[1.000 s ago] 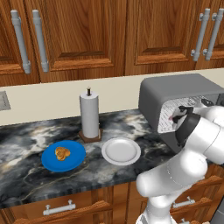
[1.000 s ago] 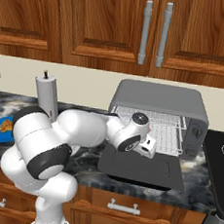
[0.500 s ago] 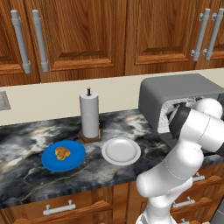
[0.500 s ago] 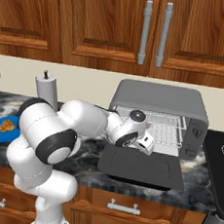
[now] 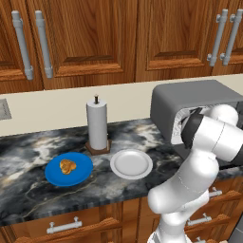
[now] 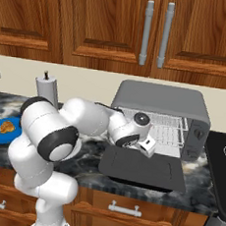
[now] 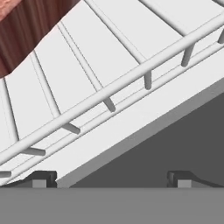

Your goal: Open the toaster oven door. Place the bread on the top rack in the toaster oven and place the steak on the bottom rack.

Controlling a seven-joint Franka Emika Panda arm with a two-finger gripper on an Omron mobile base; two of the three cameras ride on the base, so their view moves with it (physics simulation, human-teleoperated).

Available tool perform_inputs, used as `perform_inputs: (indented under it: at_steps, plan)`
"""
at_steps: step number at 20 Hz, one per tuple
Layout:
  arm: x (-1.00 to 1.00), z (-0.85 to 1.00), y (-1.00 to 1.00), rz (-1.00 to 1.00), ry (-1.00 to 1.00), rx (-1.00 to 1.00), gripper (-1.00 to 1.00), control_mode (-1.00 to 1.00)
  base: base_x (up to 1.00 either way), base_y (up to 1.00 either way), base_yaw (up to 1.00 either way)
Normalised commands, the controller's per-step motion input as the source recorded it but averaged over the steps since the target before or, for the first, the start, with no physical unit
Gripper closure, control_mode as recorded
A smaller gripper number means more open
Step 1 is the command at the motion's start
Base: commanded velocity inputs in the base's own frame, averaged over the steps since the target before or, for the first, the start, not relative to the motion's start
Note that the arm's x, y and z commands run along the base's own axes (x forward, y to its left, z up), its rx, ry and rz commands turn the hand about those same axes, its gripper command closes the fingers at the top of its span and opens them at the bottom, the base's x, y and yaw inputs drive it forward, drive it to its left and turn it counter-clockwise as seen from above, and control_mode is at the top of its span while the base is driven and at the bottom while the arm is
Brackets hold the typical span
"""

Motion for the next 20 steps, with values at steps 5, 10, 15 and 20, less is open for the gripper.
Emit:
perform_inputs:
  at_steps: [5, 10, 15, 20]
  plan:
    - [-0.26, 0.23, -0.09, 0.02, -0.09, 0.01, -1.0, -1.0, 0.0, 0.0, 0.0]
    - [-0.29, 0.44, -0.1, 0.12, -0.19, 0.0, -1.0, -1.0, 0.0, 0.0, 0.0]
    - [-0.17, 0.45, -0.07, 0.11, -0.19, 0.0, -1.0, -1.0, 0.0, 0.0, 0.0]
    - [-0.19, 0.35, -0.13, 0.24, -0.25, 0.0, -1.0, -1.0, 0.0, 0.0, 0.0]
